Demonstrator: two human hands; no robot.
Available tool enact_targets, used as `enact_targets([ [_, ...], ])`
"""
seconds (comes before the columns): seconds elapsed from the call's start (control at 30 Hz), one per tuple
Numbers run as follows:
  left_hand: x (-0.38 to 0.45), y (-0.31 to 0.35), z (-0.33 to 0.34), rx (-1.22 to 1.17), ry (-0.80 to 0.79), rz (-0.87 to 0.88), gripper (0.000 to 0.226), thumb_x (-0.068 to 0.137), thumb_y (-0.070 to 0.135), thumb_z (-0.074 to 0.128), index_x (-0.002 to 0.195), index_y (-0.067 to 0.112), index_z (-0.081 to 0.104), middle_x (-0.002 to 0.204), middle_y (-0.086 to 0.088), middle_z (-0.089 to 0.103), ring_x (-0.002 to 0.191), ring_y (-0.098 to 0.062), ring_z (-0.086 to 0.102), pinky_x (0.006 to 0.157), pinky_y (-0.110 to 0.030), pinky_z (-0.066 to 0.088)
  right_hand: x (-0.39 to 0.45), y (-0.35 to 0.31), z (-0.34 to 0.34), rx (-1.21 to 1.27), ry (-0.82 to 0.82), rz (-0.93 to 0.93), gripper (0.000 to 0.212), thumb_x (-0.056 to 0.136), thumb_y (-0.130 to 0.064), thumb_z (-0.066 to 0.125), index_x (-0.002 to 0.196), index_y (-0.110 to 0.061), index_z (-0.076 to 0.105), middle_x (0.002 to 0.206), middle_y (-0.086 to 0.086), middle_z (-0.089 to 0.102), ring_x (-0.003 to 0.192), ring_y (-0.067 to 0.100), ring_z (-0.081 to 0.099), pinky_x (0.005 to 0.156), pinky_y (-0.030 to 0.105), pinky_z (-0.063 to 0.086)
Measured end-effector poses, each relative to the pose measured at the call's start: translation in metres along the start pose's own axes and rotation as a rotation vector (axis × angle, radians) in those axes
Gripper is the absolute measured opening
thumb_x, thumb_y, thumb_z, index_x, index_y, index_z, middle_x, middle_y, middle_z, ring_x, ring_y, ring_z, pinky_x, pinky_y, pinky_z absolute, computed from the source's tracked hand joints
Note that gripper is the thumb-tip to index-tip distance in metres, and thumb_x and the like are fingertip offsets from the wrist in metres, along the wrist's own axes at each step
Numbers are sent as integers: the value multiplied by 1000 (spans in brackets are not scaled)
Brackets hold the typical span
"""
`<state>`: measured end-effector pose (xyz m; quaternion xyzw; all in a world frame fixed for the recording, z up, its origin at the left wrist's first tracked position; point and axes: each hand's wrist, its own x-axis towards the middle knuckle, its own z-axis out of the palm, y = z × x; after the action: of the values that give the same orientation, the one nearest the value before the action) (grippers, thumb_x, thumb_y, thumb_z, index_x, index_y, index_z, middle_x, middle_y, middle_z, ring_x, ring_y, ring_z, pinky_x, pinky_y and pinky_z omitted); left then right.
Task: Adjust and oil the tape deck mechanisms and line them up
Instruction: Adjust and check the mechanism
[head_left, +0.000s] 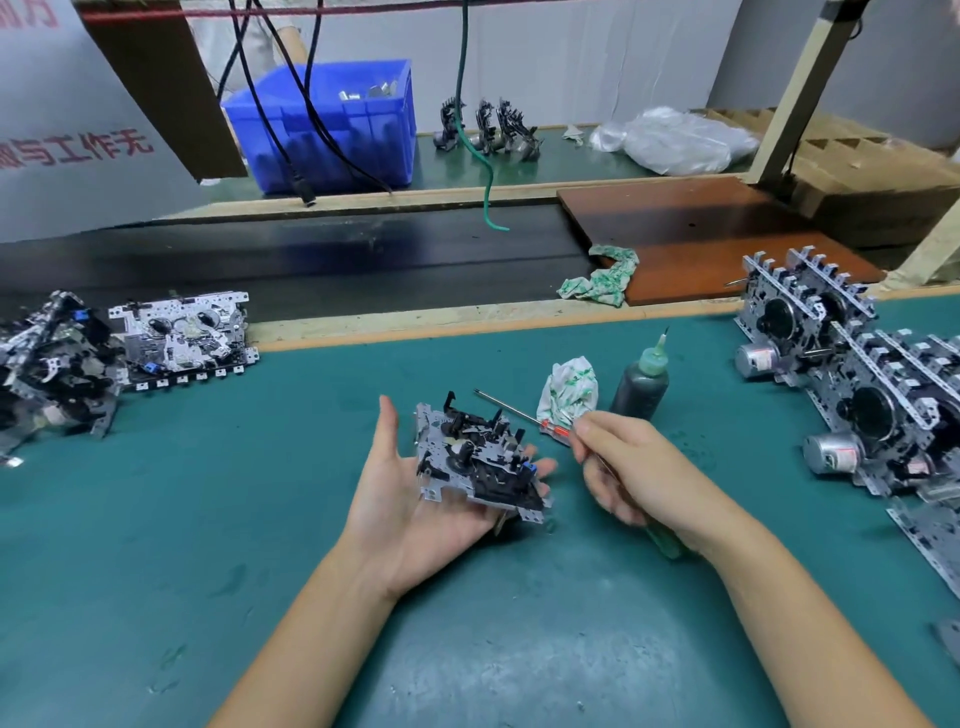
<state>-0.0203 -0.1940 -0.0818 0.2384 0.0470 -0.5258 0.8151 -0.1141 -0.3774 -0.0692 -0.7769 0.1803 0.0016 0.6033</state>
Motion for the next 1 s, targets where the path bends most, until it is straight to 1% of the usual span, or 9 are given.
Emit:
enact_targets([
  [0.1, 0, 1, -1, 24, -35, -29, 107, 74, 81, 39, 123, -14, 52, 135, -37, 44, 121, -54, 46, 106, -60, 31, 1, 2, 3, -224, 145, -82, 31, 96, -24, 44, 68, -17, 55, 49, -3, 53, 41, 16, 50, 44, 24, 38],
  [0.2, 0, 8, -4, 161, -87, -112, 101, 76, 80, 37, 125, -8, 55, 135, -33, 46, 122, -51, 47, 101, -62, 37, -4, 3, 3, -854, 298, -264, 11, 90, -38, 53, 92, -33, 63, 79, -18, 57, 83, 8, 55, 64, 26, 36],
  [0.27, -2, 14, -6, 283, -111, -180, 94, 78, 76, 40, 128, -2, 56, 137, -31, 46, 121, -50, 49, 101, -63, 36, -6, 4, 4, -965, 208, -390, 37, 85, -43, 59, 121, -35, 55, 104, -18, 53, 103, 3, 43, 73, 23, 36],
  [0.37, -6, 17, -5, 465, -101, -254, 83, 79, 72, 49, 129, 6, 58, 136, -26, 50, 118, -43, 54, 102, -58, 39, -9, 4, 7, -986, 25, -481, 61, 78, -51, 63, 133, -29, 48, 121, -12, 49, 117, 7, 39, 92, 22, 31],
  [0.57, -8, 25, -14, 582, 60, -269, 94, 54, 84, 58, 95, 0, 70, 97, -22, 67, 93, -34, 65, 91, -43, 49, -28, 0, 4, -1124, 76, -627, 60, 67, -74, 50, 90, -20, 63, 91, -9, 58, 94, 14, 54, 86, 19, 29],
  [0.7, -15, 32, -7, 702, 62, -245, 96, 62, 83, 41, 89, -3, 71, 88, -19, 71, 77, -27, 68, 72, -34, 56, -48, 8, 6, -1102, 229, -707, 58, 67, -76, 50, 69, -19, 59, 73, -10, 56, 76, 13, 55, 79, 21, 36],
  [0.77, -28, 28, -2, 1008, 196, -160, 92, 60, 83, 41, 97, 3, 67, 83, -19, 72, 68, -26, 69, 62, -29, 55, -56, 17, 8, -1086, 289, -696, 59, 69, -76, 49, 65, -18, 59, 70, -9, 55, 71, 15, 56, 75, 23, 37],
  [0.87, -56, 11, -1, 1752, 588, 220, 91, 52, 96, 23, 74, 16, 61, 56, -1, 65, 54, -15, 61, 57, -28, 50, -60, 27, 10, -1073, 352, -673, 60, 71, -75, 47, 65, -17, 59, 70, -9, 55, 70, 16, 56, 75, 25, 36],
  [1.0, -82, -28, -6, 2205, 550, 266, 77, 34, 102, 11, 75, 46, 44, 71, 18, 55, 74, 2, 56, 64, -14, 40, -62, 29, 11, -1111, 329, -712, 57, 75, -72, 51, 68, -16, 58, 74, -8, 55, 73, 16, 54, 81, 26, 36],
])
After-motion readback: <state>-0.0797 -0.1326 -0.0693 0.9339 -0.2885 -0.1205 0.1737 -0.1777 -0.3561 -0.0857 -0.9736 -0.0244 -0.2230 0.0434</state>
